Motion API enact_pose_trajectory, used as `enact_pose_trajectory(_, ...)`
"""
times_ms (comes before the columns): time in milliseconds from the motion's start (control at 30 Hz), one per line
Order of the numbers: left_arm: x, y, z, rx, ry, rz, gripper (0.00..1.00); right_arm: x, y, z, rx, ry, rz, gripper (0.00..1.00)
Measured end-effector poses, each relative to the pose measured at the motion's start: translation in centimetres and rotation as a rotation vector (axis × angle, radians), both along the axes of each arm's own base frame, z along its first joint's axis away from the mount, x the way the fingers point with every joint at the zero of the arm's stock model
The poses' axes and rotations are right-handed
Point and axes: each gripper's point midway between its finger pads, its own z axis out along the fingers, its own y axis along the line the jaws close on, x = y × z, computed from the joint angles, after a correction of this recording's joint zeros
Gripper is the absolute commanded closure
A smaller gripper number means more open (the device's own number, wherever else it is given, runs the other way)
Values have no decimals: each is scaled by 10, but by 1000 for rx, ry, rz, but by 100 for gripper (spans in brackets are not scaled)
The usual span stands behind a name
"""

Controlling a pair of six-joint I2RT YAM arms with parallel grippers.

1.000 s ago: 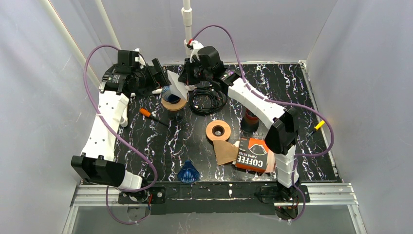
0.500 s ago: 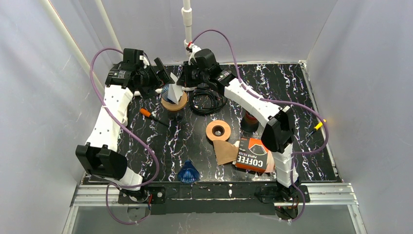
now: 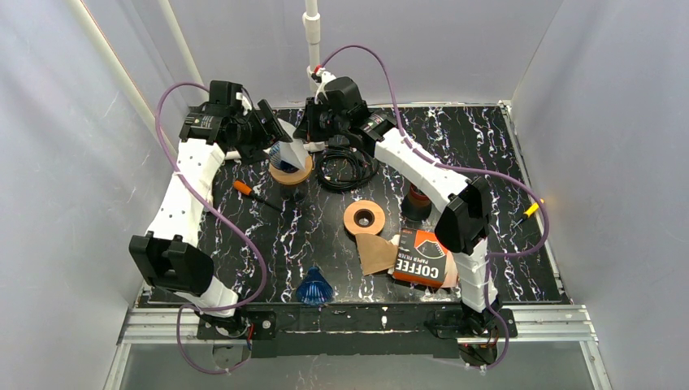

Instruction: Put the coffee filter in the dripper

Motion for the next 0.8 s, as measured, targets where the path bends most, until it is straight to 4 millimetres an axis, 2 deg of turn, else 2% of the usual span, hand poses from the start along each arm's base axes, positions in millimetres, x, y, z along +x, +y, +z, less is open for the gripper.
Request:
enact_pose_trajectory(233, 2, 5, -13, 34, 39, 18, 36, -3, 2, 2, -1, -2, 3, 95)
enact_pose_trajectory(567, 0, 24, -19, 129, 57, 75, 51, -6, 2, -2, -19, -4, 6, 95)
enact_pose_trajectory(800, -2, 33, -22, 165, 69, 106, 58, -8, 3, -3, -27, -5, 9, 91)
